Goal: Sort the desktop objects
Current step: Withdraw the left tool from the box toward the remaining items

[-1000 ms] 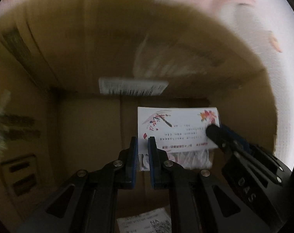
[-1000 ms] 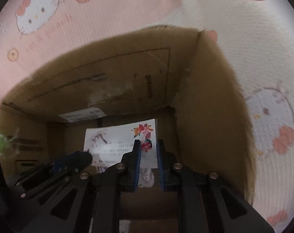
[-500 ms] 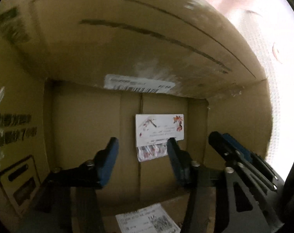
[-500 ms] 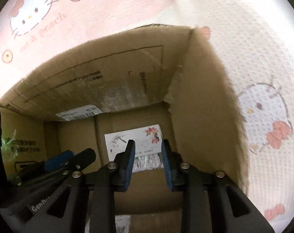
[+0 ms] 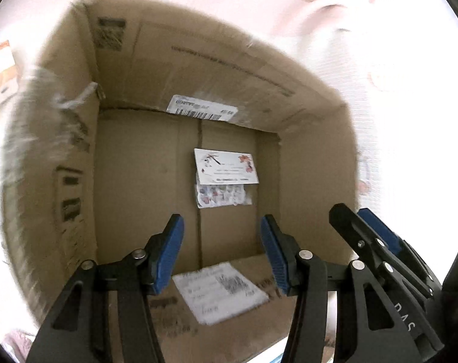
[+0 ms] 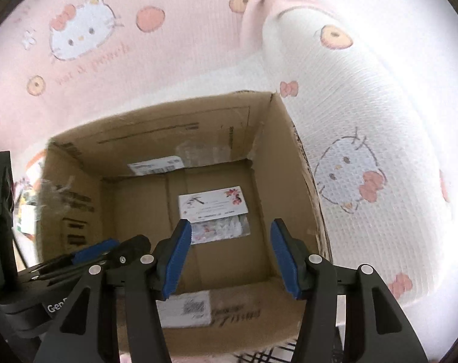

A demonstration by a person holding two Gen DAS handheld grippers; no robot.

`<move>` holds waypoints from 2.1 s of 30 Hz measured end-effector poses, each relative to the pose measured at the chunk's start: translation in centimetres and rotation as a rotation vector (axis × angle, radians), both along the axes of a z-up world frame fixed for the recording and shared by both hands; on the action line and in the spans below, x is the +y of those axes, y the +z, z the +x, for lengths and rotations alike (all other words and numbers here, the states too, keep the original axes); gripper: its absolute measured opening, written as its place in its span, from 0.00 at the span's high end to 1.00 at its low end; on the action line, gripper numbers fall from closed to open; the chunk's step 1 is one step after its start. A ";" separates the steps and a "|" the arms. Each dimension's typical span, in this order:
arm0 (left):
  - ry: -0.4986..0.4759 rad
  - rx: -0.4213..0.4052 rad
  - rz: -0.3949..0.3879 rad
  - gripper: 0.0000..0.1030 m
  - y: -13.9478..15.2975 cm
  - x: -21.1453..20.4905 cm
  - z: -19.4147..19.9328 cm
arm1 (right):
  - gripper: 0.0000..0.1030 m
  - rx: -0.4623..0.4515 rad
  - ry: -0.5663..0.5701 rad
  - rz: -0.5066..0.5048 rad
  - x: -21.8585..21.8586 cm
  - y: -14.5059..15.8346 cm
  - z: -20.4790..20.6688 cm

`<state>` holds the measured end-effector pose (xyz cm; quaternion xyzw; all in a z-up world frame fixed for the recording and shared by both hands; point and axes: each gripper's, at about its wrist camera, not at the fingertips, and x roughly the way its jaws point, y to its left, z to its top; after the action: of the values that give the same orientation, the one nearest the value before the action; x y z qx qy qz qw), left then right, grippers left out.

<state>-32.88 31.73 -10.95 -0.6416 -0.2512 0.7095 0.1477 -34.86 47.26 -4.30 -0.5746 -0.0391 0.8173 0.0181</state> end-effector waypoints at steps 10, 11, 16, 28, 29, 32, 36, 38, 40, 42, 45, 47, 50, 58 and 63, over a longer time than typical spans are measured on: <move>0.026 0.173 0.082 0.45 5.5 -6.7 6.3 | 0.42 0.134 0.034 -0.065 -5.0 6.1 7.3; 0.033 0.202 0.073 0.45 5.9 -7.8 6.9 | 0.41 0.153 0.036 -0.071 -5.8 6.5 8.1; 0.072 0.346 0.028 0.45 8.2 -12.9 10.1 | 0.41 0.196 0.137 -0.017 -11.0 7.5 12.3; 0.048 0.546 -0.262 0.45 7.6 -24.1 15.1 | 0.39 0.202 0.361 0.080 -22.7 5.9 19.7; 0.058 0.544 -0.276 0.45 7.2 -25.2 15.4 | 0.39 0.198 0.371 0.078 -23.3 5.7 20.0; 0.091 0.535 -0.312 0.45 6.3 -27.6 16.2 | 0.39 0.185 0.405 0.068 -25.3 5.0 20.7; 0.135 0.503 -0.353 0.45 4.3 -30.5 17.0 | 0.39 0.161 0.450 0.063 -27.7 3.8 21.2; 0.149 0.475 -0.362 0.45 3.1 -31.6 17.2 | 0.39 0.141 0.484 0.059 -29.0 2.8 21.1; 0.167 0.429 -0.358 0.45 1.5 -32.7 17.2 | 0.39 0.115 0.512 0.056 -30.2 1.7 20.9; 0.183 0.393 -0.350 0.45 0.2 -33.6 17.2 | 0.39 0.088 0.528 0.053 -31.0 0.6 20.4; 0.215 0.329 -0.339 0.45 -2.1 -35.2 17.0 | 0.39 0.049 0.543 0.042 -32.3 -1.4 19.5; 0.235 0.289 -0.337 0.45 -3.6 -36.2 16.7 | 0.39 0.025 0.534 0.011 -32.8 -2.9 18.4; 0.248 0.260 -0.340 0.45 -5.1 -37.5 16.5 | 0.39 -0.012 0.501 -0.057 -33.2 -5.0 16.9; 0.264 0.217 -0.298 0.45 -8.3 -40.3 15.4 | 0.39 -0.049 0.376 -0.281 -34.2 -10.7 13.8; 0.293 0.221 -0.249 0.45 -9.7 -41.9 13.6 | 0.38 -0.025 0.298 -0.400 -34.5 -13.6 12.1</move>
<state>-19.29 -10.18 -20.68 -0.5300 -0.2345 0.8149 -0.0110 -22.74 12.81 -17.92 -0.5649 0.0388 0.7951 -0.2171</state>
